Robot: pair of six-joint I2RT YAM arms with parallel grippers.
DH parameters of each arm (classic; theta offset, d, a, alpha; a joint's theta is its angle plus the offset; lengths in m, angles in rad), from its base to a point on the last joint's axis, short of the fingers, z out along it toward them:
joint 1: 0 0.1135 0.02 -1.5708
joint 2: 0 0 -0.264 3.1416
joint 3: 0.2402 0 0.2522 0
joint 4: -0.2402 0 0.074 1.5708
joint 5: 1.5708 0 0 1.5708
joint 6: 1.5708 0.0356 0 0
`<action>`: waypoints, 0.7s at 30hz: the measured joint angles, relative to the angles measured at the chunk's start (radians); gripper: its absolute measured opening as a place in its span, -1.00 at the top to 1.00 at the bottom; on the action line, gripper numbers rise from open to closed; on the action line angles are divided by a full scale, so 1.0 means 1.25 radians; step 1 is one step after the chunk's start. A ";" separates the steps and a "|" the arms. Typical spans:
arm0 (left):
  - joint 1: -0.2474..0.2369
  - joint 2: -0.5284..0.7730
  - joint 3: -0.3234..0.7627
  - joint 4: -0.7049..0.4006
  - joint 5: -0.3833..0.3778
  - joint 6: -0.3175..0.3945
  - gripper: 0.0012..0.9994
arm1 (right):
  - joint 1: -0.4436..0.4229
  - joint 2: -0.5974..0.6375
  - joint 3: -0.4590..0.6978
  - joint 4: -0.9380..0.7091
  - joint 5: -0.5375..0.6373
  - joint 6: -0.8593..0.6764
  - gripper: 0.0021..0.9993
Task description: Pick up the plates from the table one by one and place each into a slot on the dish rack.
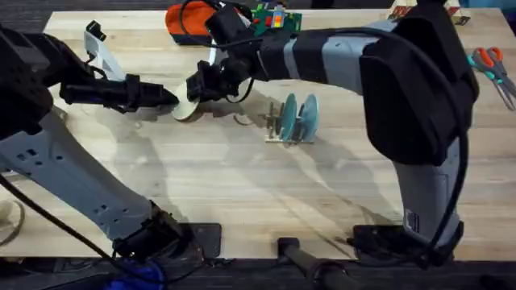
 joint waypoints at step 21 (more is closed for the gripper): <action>-0.007 0.052 0.268 -0.212 -0.075 0.003 0.92 | -0.082 -0.007 0.002 -0.020 -0.028 -0.011 0.95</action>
